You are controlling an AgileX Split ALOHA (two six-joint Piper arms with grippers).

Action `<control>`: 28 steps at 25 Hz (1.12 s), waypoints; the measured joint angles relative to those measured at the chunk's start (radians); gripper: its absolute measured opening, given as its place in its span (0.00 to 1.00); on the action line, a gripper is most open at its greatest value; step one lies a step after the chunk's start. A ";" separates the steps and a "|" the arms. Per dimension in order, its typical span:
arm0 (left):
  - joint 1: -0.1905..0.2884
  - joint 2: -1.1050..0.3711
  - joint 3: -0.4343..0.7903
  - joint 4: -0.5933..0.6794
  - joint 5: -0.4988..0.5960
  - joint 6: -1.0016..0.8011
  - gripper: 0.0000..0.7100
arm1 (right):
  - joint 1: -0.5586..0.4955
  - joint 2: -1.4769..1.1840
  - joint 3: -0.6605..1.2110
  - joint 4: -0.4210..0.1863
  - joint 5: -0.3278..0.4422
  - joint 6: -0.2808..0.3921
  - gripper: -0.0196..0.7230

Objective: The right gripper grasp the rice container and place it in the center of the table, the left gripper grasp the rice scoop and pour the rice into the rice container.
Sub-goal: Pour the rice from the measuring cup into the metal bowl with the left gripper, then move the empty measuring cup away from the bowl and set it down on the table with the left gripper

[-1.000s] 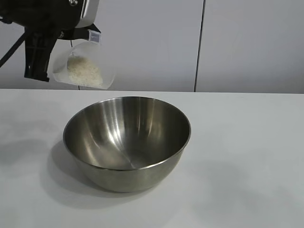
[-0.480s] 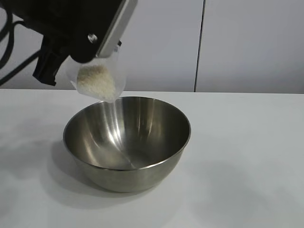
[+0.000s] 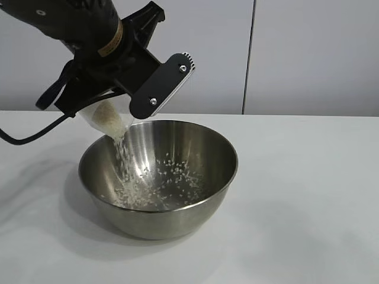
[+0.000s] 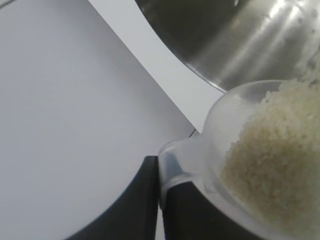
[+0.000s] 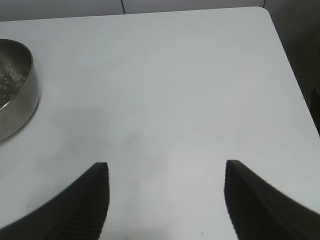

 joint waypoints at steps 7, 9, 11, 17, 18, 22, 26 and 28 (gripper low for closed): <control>-0.015 0.000 -0.003 0.001 0.070 0.115 0.01 | 0.000 0.000 0.000 0.000 0.000 0.000 0.63; -0.015 0.000 -0.003 0.001 0.075 0.121 0.01 | 0.000 0.000 0.000 0.000 0.000 0.000 0.63; -0.015 0.000 -0.003 0.001 0.075 0.121 0.01 | 0.000 0.000 0.000 0.000 0.000 0.000 0.63; -0.015 0.000 -0.059 -0.028 0.063 -0.067 0.01 | 0.000 0.000 0.000 0.000 0.000 0.000 0.63; -0.015 0.000 -0.072 -0.038 0.057 -0.145 0.01 | 0.000 0.000 0.000 0.000 0.000 0.000 0.63; -0.015 0.000 -0.133 -0.102 0.044 -0.472 0.01 | 0.000 0.000 0.000 0.000 0.000 0.000 0.63; -0.015 -0.009 -0.161 -0.209 0.041 -0.717 0.01 | 0.000 0.000 0.000 0.000 0.001 0.000 0.63; -0.007 -0.024 -0.162 -0.272 0.031 -0.806 0.01 | 0.000 0.000 0.000 0.000 0.001 0.000 0.63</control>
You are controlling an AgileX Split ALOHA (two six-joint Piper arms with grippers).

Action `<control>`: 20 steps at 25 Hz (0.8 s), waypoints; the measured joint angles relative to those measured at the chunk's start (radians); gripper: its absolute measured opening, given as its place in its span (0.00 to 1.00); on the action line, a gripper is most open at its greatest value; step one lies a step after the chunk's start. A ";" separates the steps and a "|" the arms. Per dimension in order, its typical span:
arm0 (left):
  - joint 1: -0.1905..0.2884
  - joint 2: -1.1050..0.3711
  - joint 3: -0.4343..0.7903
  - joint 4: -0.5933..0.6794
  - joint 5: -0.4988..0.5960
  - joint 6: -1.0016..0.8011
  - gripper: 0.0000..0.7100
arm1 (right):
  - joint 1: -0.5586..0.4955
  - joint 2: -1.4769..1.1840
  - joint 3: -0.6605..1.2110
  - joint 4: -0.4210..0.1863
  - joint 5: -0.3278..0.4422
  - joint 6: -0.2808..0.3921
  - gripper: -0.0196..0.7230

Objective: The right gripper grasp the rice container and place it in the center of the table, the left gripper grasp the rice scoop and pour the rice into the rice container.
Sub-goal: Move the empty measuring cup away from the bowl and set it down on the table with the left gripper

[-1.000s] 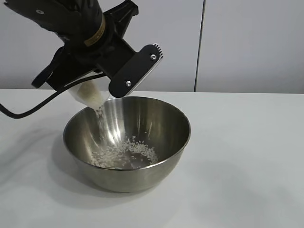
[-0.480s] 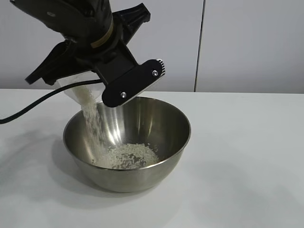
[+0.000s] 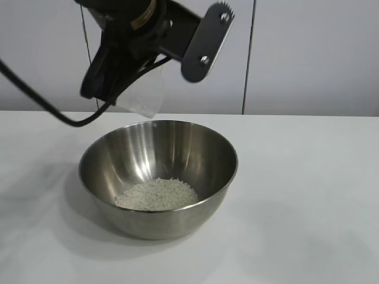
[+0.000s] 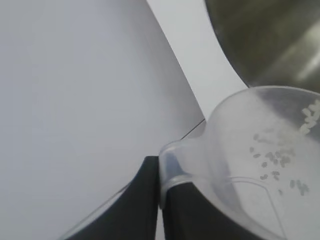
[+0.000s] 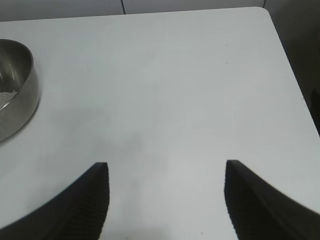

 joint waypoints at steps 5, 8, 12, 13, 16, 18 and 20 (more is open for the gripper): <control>0.082 -0.054 0.000 -0.165 -0.094 -0.204 0.01 | 0.000 0.000 0.000 0.000 0.000 0.000 0.63; 0.160 -0.083 0.013 -0.265 -0.203 -0.258 0.01 | 0.000 0.000 0.000 0.000 0.000 0.000 0.63; 0.265 -0.125 0.080 -0.369 -0.377 -0.270 0.01 | 0.000 0.000 0.000 0.000 0.000 0.000 0.63; 0.289 -0.139 0.112 -0.385 -0.438 -0.270 0.01 | 0.000 0.000 0.000 0.000 0.000 0.000 0.63; 0.381 -0.188 0.226 -0.415 -0.654 -0.270 0.01 | 0.000 0.000 0.000 0.000 0.000 0.000 0.63; 0.444 -0.217 0.304 -0.417 -0.810 -0.270 0.01 | 0.000 0.000 0.000 0.000 0.000 0.000 0.63; 0.518 -0.249 0.391 -0.416 -0.946 -0.270 0.01 | 0.000 0.000 0.000 0.000 -0.001 0.000 0.63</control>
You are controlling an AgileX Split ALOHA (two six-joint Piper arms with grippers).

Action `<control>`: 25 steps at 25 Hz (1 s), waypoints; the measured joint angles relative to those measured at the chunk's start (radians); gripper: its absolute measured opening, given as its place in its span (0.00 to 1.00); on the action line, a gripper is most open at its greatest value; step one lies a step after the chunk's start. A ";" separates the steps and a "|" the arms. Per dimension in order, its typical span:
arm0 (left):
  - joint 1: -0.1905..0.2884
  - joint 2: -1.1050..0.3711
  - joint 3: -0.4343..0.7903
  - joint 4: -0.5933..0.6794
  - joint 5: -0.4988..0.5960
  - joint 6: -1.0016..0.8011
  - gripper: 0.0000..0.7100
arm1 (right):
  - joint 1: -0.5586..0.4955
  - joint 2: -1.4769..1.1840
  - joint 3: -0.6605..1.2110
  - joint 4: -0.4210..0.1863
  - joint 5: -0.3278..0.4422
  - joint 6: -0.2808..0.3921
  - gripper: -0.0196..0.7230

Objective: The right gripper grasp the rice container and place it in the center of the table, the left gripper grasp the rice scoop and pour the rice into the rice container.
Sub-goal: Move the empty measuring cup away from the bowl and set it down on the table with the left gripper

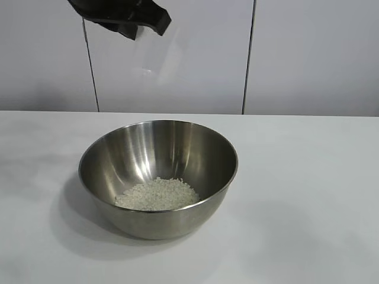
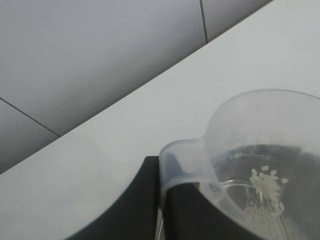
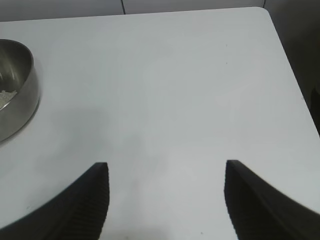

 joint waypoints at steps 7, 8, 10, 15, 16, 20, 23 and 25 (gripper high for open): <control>0.263 -0.039 0.255 0.010 -0.460 0.000 0.01 | 0.000 0.000 0.000 0.000 0.000 0.000 0.63; 0.292 -0.041 0.282 0.011 -0.511 -0.001 0.01 | 0.000 0.000 0.000 0.000 0.000 0.000 0.63; 0.358 -0.042 0.323 0.013 -0.561 -0.007 0.01 | 0.000 0.000 0.000 0.000 0.000 0.000 0.63; 0.500 -0.042 0.395 0.014 -0.581 -0.008 0.01 | 0.000 0.000 0.000 0.000 0.000 0.000 0.63; 0.528 -0.042 0.402 0.014 -0.581 -0.008 0.01 | 0.000 0.000 0.000 0.000 0.000 0.000 0.63; 0.578 -0.015 0.412 0.014 -0.588 0.002 0.01 | 0.000 0.000 0.000 0.000 0.000 0.000 0.63; 0.580 0.062 0.428 0.014 -0.645 0.034 0.01 | 0.000 0.000 0.000 0.000 0.000 0.000 0.63; 0.580 0.128 0.436 0.014 -0.693 0.067 0.01 | 0.000 0.000 0.000 0.000 0.000 0.000 0.63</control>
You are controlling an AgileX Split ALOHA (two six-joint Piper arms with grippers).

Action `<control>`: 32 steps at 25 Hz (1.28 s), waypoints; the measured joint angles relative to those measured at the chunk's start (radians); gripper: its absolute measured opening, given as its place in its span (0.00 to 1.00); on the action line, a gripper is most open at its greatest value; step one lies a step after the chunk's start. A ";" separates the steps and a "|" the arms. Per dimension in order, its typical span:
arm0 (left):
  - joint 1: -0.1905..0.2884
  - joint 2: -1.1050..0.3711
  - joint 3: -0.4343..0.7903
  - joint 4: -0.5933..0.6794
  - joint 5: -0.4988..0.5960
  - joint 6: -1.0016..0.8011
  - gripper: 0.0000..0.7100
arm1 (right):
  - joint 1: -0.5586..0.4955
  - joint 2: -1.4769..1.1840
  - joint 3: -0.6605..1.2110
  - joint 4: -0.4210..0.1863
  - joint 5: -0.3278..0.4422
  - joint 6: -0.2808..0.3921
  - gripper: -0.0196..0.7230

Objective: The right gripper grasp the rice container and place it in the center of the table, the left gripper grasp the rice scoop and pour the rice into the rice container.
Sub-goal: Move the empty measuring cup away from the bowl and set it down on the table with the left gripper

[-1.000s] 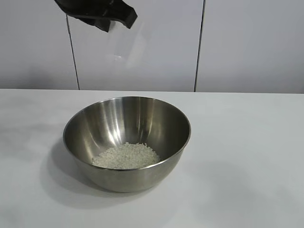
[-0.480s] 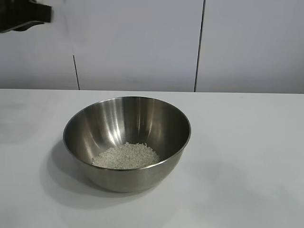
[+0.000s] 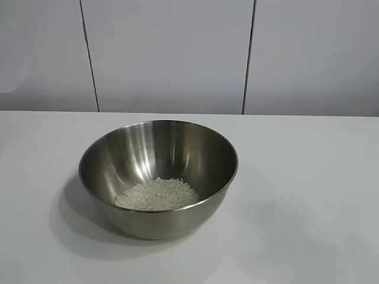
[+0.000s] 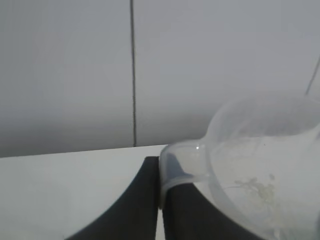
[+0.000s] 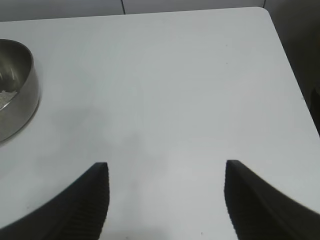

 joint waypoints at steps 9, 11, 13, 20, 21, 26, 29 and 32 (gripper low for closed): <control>0.000 0.227 0.004 0.000 -0.122 0.151 0.01 | 0.000 0.000 0.000 0.000 0.000 0.000 0.63; 0.000 0.270 0.004 -0.001 -0.127 0.182 0.01 | 0.000 0.000 0.000 0.000 0.001 0.000 0.63; 0.000 0.303 0.004 -0.001 -0.138 0.203 0.01 | 0.000 0.000 0.000 0.000 0.000 0.000 0.63; 0.000 0.370 0.003 0.013 -0.185 0.249 0.01 | 0.000 0.000 0.000 0.000 0.000 0.000 0.63; 0.000 0.371 0.003 0.013 -0.197 0.251 0.01 | 0.000 0.000 0.000 0.000 0.000 0.000 0.63; 0.000 0.371 0.003 0.013 -0.163 0.252 0.02 | 0.000 0.000 0.000 0.000 0.000 0.000 0.63; 0.000 0.371 0.003 0.013 -0.139 0.252 0.12 | 0.000 0.000 0.000 0.000 0.000 0.000 0.63; 0.000 0.371 0.003 0.013 -0.139 0.252 0.31 | 0.000 0.000 0.000 0.000 0.000 0.000 0.63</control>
